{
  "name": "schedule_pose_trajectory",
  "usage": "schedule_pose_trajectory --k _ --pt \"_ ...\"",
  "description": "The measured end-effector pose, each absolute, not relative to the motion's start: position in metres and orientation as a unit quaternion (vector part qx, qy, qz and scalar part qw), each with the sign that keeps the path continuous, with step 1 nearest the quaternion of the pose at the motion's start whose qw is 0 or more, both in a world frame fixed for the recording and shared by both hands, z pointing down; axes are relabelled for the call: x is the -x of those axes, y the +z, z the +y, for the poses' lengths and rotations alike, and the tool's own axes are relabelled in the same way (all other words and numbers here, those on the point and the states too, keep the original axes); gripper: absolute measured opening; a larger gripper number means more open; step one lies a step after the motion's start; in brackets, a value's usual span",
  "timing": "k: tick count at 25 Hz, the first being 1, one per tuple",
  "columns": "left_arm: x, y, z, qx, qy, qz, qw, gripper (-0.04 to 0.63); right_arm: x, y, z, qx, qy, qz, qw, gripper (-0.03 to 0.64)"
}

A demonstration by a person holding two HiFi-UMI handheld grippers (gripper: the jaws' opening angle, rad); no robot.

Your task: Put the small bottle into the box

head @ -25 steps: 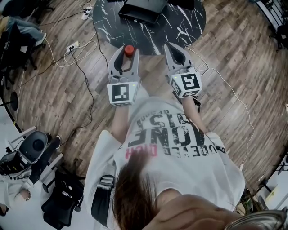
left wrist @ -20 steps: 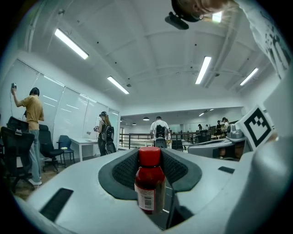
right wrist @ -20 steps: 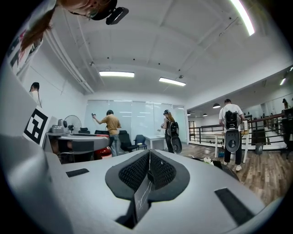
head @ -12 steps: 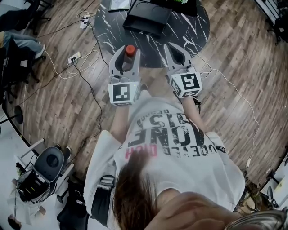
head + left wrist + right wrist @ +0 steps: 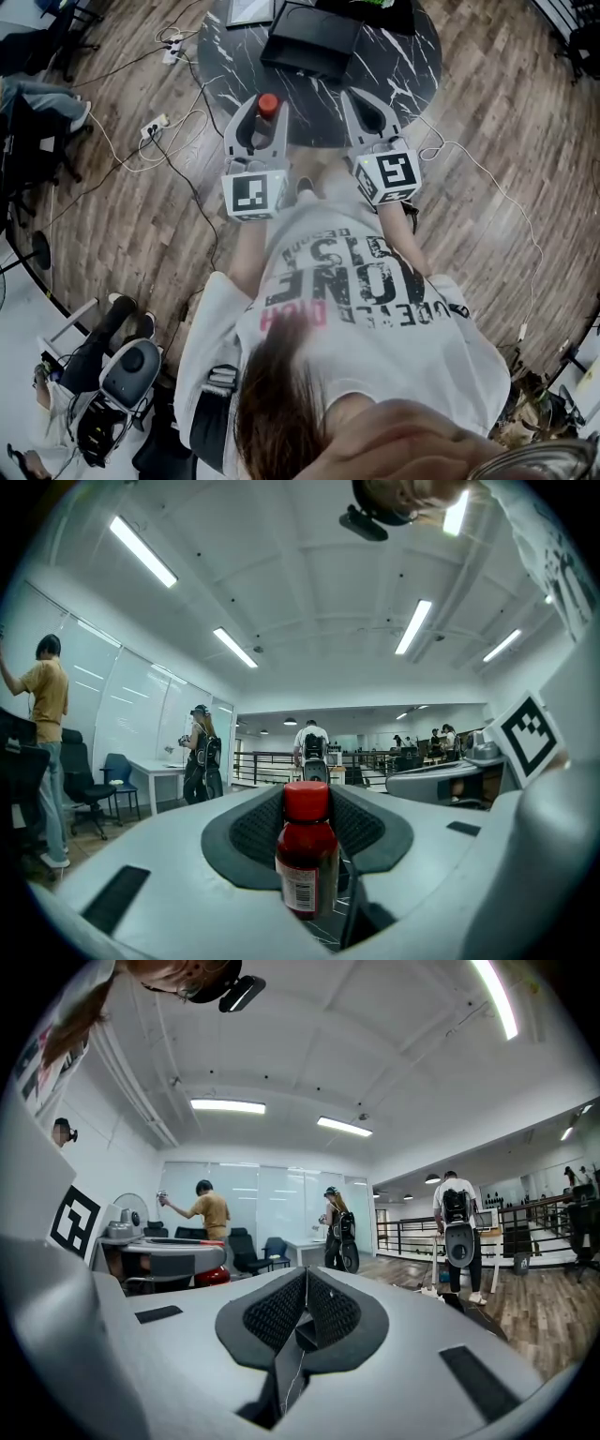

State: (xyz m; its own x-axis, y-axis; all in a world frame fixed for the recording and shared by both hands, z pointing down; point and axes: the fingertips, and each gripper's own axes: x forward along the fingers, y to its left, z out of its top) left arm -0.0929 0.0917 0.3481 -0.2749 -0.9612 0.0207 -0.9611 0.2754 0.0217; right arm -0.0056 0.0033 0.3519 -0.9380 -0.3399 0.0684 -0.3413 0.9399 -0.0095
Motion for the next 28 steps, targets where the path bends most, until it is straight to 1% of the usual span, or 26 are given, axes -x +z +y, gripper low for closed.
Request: schedule_pose_trajectory --k 6,14,28 --pt "0.099 0.353 0.088 -0.6 -0.004 -0.8 0.019 0.147 0.005 0.359 -0.002 -0.179 0.015 -0.983 0.039 0.003" --pt "0.104 0.363 0.066 -0.589 -0.007 -0.807 0.04 0.147 0.01 0.366 -0.028 -0.173 0.022 -0.983 0.05 0.003" --pt "0.12 0.359 -0.005 -0.572 0.015 -0.82 0.024 0.147 0.037 0.37 -0.106 -0.145 0.033 -0.988 0.041 0.003"
